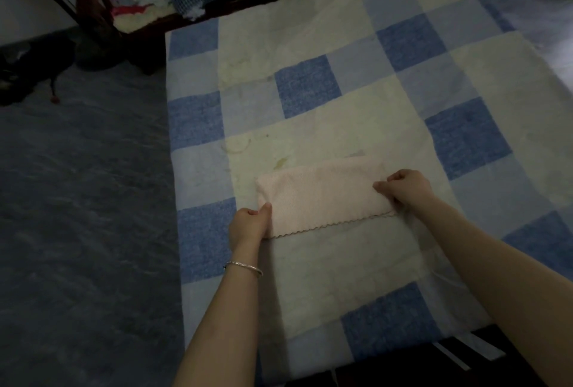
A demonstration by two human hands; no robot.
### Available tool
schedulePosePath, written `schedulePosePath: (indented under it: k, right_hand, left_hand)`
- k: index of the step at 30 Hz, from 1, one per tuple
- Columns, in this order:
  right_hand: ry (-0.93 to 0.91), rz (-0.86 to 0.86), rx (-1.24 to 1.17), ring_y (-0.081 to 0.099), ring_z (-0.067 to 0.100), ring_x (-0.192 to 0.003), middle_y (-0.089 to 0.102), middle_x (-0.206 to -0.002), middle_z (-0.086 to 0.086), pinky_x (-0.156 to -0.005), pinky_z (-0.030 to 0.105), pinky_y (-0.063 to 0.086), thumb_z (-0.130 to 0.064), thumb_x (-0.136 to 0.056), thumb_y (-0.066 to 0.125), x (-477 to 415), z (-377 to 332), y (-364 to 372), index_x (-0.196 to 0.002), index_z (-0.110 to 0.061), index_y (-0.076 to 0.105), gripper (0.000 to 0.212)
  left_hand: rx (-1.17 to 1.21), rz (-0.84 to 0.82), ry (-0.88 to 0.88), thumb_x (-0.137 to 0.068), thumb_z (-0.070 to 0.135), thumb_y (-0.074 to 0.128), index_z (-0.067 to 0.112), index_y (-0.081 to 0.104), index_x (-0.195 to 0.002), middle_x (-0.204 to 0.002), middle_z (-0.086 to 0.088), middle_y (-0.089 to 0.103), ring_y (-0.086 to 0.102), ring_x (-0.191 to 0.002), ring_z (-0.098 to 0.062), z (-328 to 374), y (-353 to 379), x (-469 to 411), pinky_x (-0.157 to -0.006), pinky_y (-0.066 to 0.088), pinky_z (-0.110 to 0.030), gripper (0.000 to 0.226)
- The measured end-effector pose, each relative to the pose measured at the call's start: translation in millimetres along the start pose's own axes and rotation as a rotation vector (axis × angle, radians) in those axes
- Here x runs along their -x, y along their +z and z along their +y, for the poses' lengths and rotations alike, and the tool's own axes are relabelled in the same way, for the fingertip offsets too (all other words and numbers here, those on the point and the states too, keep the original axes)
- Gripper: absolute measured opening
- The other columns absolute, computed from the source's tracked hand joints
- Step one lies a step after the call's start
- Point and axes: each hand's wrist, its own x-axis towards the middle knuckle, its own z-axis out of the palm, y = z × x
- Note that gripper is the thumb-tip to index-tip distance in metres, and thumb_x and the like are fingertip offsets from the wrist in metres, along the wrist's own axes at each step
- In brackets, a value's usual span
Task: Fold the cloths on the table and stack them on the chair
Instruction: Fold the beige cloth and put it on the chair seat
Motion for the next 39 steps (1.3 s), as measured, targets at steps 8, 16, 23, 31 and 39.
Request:
schedulePosePath:
  k: [8, 16, 23, 31, 39]
  right_hand:
    - [0.042, 0.0, 0.068, 0.061, 0.033, -0.105, 0.067, -0.11, 0.018, -0.09, 0.033, 0.046, -0.012, -0.079, 0.068, 9, -4, 2, -0.103, -0.002, 0.067, 0.027]
    - [-0.179, 0.016, -0.087, 0.056, 0.02, -0.071, 0.057, -0.07, 0.0, -0.069, 0.025, 0.044, -0.012, -0.078, 0.059, 27, -29, 28, -0.072, -0.02, 0.058, 0.01]
    - [-0.443, -0.096, -0.04, 0.053, 0.015, -0.072, 0.059, -0.077, 0.001, -0.063, 0.021, 0.037, -0.017, -0.082, 0.062, 61, -65, 77, -0.087, -0.016, 0.06, 0.006]
    - [-0.57, -0.282, 0.108, 0.061, 0.022, -0.085, 0.068, -0.094, 0.009, -0.065, 0.021, 0.033, -0.02, -0.083, 0.062, 78, -88, 131, -0.095, -0.011, 0.064, 0.015]
    - [-0.551, -0.319, 0.157, 0.059, 0.018, -0.092, 0.067, -0.103, 0.006, -0.077, 0.021, 0.039, -0.022, -0.085, 0.06, 67, -91, 131, -0.095, -0.011, 0.068, 0.018]
  left_hand:
    - [-0.092, -0.021, 0.02, -0.078, 0.033, 0.069, 0.015, 0.058, -0.088, -0.103, -0.008, 0.066, 0.061, -0.094, -0.025, -13, -5, -4, -0.081, 0.048, -0.032, 0.024]
    - [-0.025, 0.073, 0.165, -0.076, 0.015, 0.057, 0.02, 0.049, -0.07, -0.076, 0.0, 0.058, 0.057, -0.077, -0.024, 0, 4, 8, -0.054, 0.035, -0.023, 0.011]
    - [0.375, -0.115, 0.255, -0.087, 0.018, 0.059, 0.017, 0.056, -0.073, -0.076, -0.002, 0.063, 0.06, -0.081, -0.021, 16, 20, 9, -0.076, 0.048, -0.033, 0.014]
    - [0.847, -0.327, -0.105, -0.092, 0.044, 0.046, 0.018, 0.052, -0.068, -0.046, 0.004, 0.063, 0.058, -0.041, -0.006, 9, 7, 0, -0.046, 0.045, -0.016, 0.036]
    - [0.344, -0.054, 0.068, -0.084, 0.028, 0.066, 0.01, 0.059, -0.073, -0.069, -0.009, 0.061, 0.056, -0.066, -0.02, -10, 3, -8, -0.057, 0.043, -0.018, 0.022]
